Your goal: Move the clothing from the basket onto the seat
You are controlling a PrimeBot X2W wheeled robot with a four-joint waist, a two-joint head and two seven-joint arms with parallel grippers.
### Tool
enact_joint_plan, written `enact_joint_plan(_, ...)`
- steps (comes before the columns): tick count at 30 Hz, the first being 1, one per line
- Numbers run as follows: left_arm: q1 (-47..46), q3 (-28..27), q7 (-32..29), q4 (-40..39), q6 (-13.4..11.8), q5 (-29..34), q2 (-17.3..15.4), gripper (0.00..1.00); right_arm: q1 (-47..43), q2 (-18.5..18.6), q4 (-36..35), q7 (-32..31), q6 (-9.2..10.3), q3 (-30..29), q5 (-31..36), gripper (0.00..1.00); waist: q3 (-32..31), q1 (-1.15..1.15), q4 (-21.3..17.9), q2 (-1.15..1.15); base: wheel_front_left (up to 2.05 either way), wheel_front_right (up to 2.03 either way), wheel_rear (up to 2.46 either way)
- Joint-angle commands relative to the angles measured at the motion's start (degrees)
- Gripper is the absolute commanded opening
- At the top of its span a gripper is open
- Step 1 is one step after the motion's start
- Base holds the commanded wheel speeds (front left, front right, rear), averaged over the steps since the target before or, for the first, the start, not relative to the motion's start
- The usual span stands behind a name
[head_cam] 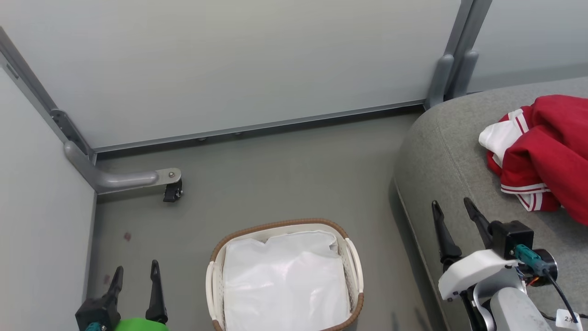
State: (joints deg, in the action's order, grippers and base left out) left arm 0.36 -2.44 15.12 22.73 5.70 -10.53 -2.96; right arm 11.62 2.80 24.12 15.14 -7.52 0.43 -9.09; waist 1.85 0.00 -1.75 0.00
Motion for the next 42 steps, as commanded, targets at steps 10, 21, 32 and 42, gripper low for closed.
enact_joint_plan(10, 2.9, -0.3, -0.1, 0.6, 0.9, -3.9, 0.1, 0.00, -4.2, -0.1, 0.9, 0.0, -0.01, 1.3, -0.5, 0.00, -2.0, 0.00, 0.2, 0.00, 0.00, 0.00, 0.00)
enact_joint_plan(21, 1.3, -1.1, -3.2, 0.7, 1.0, -13.5, 0.2, 0.00, -4.5, -0.2, 0.6, -3.1, -0.01, -0.1, -10.8, 0.00, -2.0, 0.00, 0.4, 0.00, 0.00, 0.00, 0.00)
enact_joint_plan(32, 0.3, -1.3, -5.7, -1.0, 1.1, -23.8, 0.2, 0.00, -4.8, -0.2, -1.3, -5.6, 0.00, -0.9, -21.7, 0.00, -1.9, 0.00, 0.5, 0.00, 0.00, 0.00, 0.00)
enact_joint_plan(42, -0.8, -1.7, -7.9, -2.2, 1.3, -32.1, 0.2, 0.00, -4.9, -0.1, -2.6, -7.9, 0.01, -1.7, -30.5, 0.00, -1.9, 0.00, 0.6, 0.00, 0.00, 0.00, 0.00)
